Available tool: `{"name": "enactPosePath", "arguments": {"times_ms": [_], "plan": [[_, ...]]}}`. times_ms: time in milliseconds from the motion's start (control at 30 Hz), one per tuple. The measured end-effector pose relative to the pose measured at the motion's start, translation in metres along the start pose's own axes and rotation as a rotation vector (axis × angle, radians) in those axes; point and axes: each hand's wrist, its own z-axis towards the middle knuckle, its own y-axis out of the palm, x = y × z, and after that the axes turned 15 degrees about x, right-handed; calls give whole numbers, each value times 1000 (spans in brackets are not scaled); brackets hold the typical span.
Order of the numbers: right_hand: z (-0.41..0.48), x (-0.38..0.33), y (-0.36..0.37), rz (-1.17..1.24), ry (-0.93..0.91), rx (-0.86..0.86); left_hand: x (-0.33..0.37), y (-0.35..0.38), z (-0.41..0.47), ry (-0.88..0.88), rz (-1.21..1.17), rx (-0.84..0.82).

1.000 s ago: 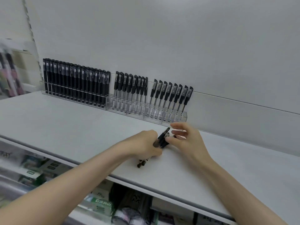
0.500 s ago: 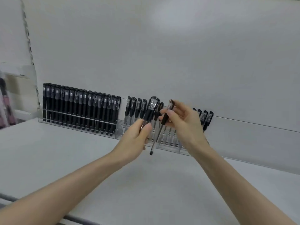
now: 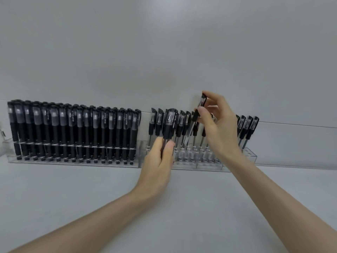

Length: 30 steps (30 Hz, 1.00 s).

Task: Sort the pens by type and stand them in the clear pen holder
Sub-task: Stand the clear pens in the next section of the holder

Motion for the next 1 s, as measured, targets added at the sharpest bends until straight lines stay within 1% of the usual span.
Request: {"name": "enactPosePath", "arguments": {"times_ms": [167, 233, 333, 433, 567, 667, 800, 867, 900, 933, 1000], "plan": [[-3, 8, 4, -29, 3, -17, 2, 1, -5, 0, -32, 5], [-5, 11, 4, -32, 24, -59, 3, 1, -5, -3, -42, 13], [-4, 12, 3, -90, -11, -142, 3, -1, 1, -1, -64, 48], [1, 13, -2, -114, -22, -188, 1, -2, 4, -12, -72, 73], [9, 12, -4, -142, 15, -254, -2, -2, 2, -6, -35, 65], [6, 11, 0, -191, -4, -313, -3, -2, 3, -30, -46, 53], [2, 9, -1, -294, -70, -309, -3, 0, 0, -71, -47, 21], [0, 5, -7, -323, -105, -259, -2, 1, -2, -102, -43, -10], [-3, 1, -10, -287, -76, -245, -1, 1, -3, -109, -46, -30], [-5, -3, -13, -216, -2, -262, 0, 2, -4, -111, -58, -55], [-14, -8, -18, -54, 184, -360, 1, 3, -7, -118, -94, -115]]}}
